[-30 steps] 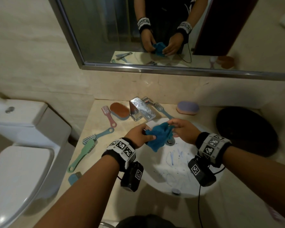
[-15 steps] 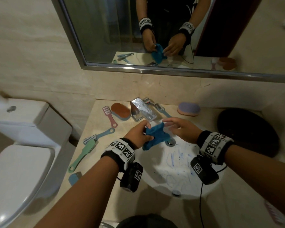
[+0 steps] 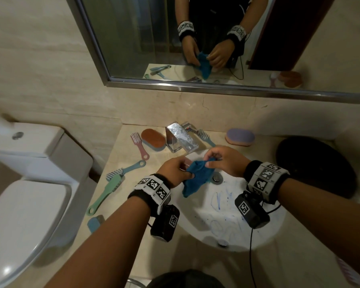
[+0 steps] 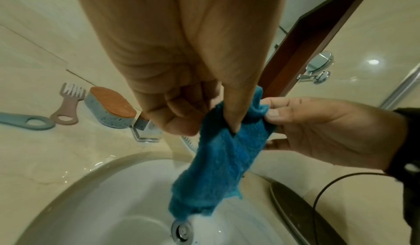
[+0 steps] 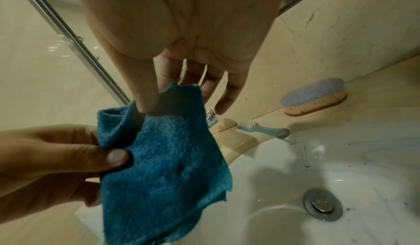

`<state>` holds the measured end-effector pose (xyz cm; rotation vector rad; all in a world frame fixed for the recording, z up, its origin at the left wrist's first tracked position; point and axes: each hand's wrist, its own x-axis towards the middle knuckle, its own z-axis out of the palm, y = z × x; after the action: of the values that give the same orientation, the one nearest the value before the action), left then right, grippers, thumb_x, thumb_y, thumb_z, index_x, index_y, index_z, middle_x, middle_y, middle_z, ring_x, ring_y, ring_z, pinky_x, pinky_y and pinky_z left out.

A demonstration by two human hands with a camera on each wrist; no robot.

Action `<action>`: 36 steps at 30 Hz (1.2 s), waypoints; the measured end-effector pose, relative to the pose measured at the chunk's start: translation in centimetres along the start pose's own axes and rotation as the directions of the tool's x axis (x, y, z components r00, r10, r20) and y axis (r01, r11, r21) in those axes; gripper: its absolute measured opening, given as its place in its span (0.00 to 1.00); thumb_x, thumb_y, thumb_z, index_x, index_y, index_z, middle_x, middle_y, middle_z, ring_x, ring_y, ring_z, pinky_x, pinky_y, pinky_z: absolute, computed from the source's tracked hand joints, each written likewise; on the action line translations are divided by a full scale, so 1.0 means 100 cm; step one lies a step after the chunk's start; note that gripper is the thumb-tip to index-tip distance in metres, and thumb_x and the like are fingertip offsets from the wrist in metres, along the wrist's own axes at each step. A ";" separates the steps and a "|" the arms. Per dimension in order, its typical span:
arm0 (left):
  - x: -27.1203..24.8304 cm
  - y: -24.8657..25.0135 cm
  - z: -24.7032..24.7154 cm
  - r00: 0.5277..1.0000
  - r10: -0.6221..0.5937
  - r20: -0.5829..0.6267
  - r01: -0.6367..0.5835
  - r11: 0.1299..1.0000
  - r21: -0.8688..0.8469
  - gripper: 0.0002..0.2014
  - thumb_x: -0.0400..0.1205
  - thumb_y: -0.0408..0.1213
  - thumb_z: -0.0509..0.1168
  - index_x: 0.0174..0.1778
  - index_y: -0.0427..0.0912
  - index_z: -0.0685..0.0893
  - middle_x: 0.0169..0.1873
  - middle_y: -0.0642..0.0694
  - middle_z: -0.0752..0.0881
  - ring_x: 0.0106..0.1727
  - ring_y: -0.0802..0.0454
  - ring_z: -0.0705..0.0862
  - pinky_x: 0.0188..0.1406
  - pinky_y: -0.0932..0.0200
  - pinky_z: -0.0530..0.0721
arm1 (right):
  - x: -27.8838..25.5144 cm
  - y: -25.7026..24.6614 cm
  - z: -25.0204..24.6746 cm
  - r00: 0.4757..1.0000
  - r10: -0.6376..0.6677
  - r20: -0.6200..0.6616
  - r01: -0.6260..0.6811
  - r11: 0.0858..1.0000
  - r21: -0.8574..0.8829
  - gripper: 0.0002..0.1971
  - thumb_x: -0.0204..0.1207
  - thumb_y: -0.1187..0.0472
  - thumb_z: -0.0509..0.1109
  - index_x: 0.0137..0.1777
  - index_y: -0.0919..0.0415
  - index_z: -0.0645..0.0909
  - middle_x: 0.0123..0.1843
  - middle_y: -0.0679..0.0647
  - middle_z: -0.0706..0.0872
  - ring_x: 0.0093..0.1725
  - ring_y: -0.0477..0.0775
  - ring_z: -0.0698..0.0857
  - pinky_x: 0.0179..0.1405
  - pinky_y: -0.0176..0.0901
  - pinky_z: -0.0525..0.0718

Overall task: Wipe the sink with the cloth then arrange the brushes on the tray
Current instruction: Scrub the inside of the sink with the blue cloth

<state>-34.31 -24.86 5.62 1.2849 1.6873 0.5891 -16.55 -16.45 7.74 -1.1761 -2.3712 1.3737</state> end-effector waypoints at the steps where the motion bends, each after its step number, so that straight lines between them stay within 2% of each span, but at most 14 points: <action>1: 0.000 -0.001 0.001 1.000 -0.009 -0.003 0.009 0.997 0.075 0.05 0.78 0.35 0.69 0.48 0.45 0.81 0.42 0.45 0.84 0.46 0.48 0.82 0.54 0.47 0.83 | 0.000 0.001 0.000 0.999 -0.017 -0.029 0.016 0.999 -0.029 0.06 0.73 0.67 0.72 0.43 0.56 0.80 0.46 0.52 0.82 0.47 0.48 0.81 0.49 0.33 0.78; 4: 0.000 -0.003 0.003 0.999 -0.029 -0.019 0.031 0.991 0.132 0.06 0.81 0.43 0.64 0.44 0.45 0.80 0.42 0.45 0.84 0.45 0.48 0.81 0.51 0.51 0.79 | 0.002 0.005 -0.001 0.999 0.021 -0.024 -0.021 1.000 0.016 0.11 0.74 0.69 0.70 0.39 0.52 0.76 0.53 0.58 0.84 0.54 0.54 0.82 0.58 0.47 0.79; 6: 0.000 -0.002 0.003 0.999 -0.032 -0.031 0.034 0.996 0.086 0.05 0.82 0.43 0.63 0.44 0.46 0.78 0.41 0.45 0.84 0.41 0.49 0.80 0.46 0.55 0.79 | 0.001 0.007 0.000 0.999 0.040 0.025 -0.040 0.999 0.035 0.13 0.73 0.71 0.68 0.38 0.51 0.74 0.43 0.62 0.84 0.43 0.57 0.80 0.49 0.51 0.78; 11: -0.001 -0.001 0.005 0.999 -0.026 -0.028 0.026 1.000 0.007 0.06 0.82 0.39 0.64 0.43 0.50 0.72 0.39 0.45 0.84 0.33 0.53 0.78 0.30 0.62 0.75 | -0.001 0.009 0.001 1.000 -0.014 0.028 0.015 1.000 -0.025 0.15 0.69 0.73 0.68 0.50 0.56 0.75 0.34 0.52 0.81 0.32 0.50 0.77 0.34 0.42 0.75; 14: -0.003 -0.003 0.009 0.993 -0.100 0.069 0.104 0.993 -0.061 0.04 0.82 0.36 0.63 0.48 0.46 0.74 0.41 0.41 0.84 0.37 0.47 0.81 0.33 0.56 0.84 | -0.001 0.009 0.002 0.998 -0.023 -0.055 0.019 0.997 -0.069 0.15 0.70 0.74 0.67 0.54 0.58 0.79 0.39 0.48 0.81 0.37 0.50 0.79 0.37 0.36 0.77; 18: -0.002 -0.004 0.008 0.977 -0.202 0.067 0.209 0.971 -0.120 0.05 0.83 0.39 0.61 0.49 0.41 0.78 0.52 0.32 0.84 0.53 0.35 0.85 0.47 0.43 0.89 | -0.003 0.010 0.001 0.997 -0.062 -0.050 0.055 0.989 -0.135 0.11 0.71 0.75 0.68 0.45 0.57 0.80 0.37 0.42 0.80 0.37 0.44 0.79 0.33 0.20 0.74; 21: -0.001 -0.002 0.006 0.976 -0.212 0.043 0.215 0.970 -0.115 0.10 0.84 0.43 0.60 0.52 0.40 0.78 0.54 0.31 0.83 0.53 0.31 0.85 0.48 0.40 0.88 | -0.006 0.014 0.001 0.996 -0.079 0.038 0.083 0.988 -0.126 0.11 0.72 0.74 0.68 0.45 0.57 0.78 0.43 0.48 0.81 0.43 0.48 0.80 0.39 0.21 0.75; 24: -0.002 0.000 0.006 0.988 -0.150 0.037 0.154 0.978 -0.139 0.03 0.85 0.37 0.57 0.48 0.45 0.75 0.47 0.34 0.83 0.43 0.37 0.85 0.37 0.47 0.88 | -0.011 0.015 0.000 0.985 -0.090 0.148 0.116 0.976 -0.182 0.10 0.73 0.73 0.68 0.45 0.56 0.78 0.49 0.52 0.79 0.49 0.49 0.78 0.46 0.20 0.73; 26: -0.003 0.001 0.007 0.990 -0.117 0.073 0.131 0.960 -0.246 0.08 0.85 0.29 0.55 0.46 0.47 0.74 0.41 0.36 0.83 0.38 0.43 0.83 0.29 0.54 0.87 | -0.011 0.017 -0.001 0.977 -0.083 0.195 0.128 0.965 -0.228 0.12 0.72 0.71 0.70 0.43 0.51 0.79 0.52 0.53 0.79 0.54 0.51 0.78 0.56 0.32 0.75; 28: -0.005 0.003 0.007 0.990 -0.094 0.104 0.123 0.941 -0.315 0.14 0.83 0.23 0.53 0.45 0.49 0.75 0.41 0.36 0.83 0.38 0.44 0.83 0.34 0.53 0.87 | -0.013 0.017 -0.003 0.968 -0.041 0.248 0.108 0.958 -0.265 0.13 0.71 0.69 0.71 0.43 0.48 0.82 0.57 0.52 0.78 0.60 0.49 0.76 0.65 0.43 0.72; 30: -0.005 0.003 0.007 0.993 -0.061 0.097 0.089 0.943 -0.320 0.17 0.80 0.20 0.53 0.44 0.48 0.77 0.41 0.38 0.83 0.38 0.47 0.83 0.36 0.54 0.88 | -0.014 0.016 -0.002 0.969 0.006 0.249 0.061 0.964 -0.260 0.12 0.71 0.70 0.69 0.43 0.51 0.85 0.62 0.48 0.77 0.65 0.44 0.73 0.69 0.42 0.70; 32: -0.005 0.006 0.006 0.997 -0.016 0.076 0.037 0.960 -0.277 0.18 0.80 0.20 0.52 0.41 0.49 0.79 0.40 0.39 0.80 0.36 0.47 0.80 0.37 0.54 0.84 | -0.014 0.017 -0.001 0.989 -0.013 0.149 0.035 0.990 -0.140 0.12 0.73 0.72 0.66 0.42 0.53 0.82 0.64 0.51 0.81 0.67 0.48 0.77 0.64 0.39 0.72; 34: -0.006 0.010 0.007 0.998 0.010 0.061 0.006 0.965 -0.261 0.17 0.80 0.21 0.53 0.39 0.48 0.80 0.37 0.40 0.77 0.35 0.49 0.75 0.36 0.58 0.78 | -0.011 0.016 0.002 0.997 -0.021 0.079 0.023 1.000 -0.016 0.15 0.73 0.75 0.65 0.50 0.54 0.77 0.66 0.56 0.81 0.69 0.54 0.78 0.61 0.37 0.74; 36: -0.006 0.013 0.008 0.998 0.005 0.069 0.014 0.964 -0.267 0.14 0.79 0.23 0.56 0.38 0.46 0.80 0.34 0.44 0.76 0.33 0.52 0.73 0.34 0.61 0.74 | -0.006 0.014 0.007 0.986 -0.002 0.168 0.006 1.000 -0.024 0.24 0.72 0.77 0.66 0.65 0.55 0.73 0.69 0.54 0.77 0.71 0.51 0.75 0.64 0.40 0.74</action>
<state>-32.97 -25.13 6.50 1.0942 1.4956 0.7349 -15.69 -16.98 6.36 -1.1003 -2.5080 1.5023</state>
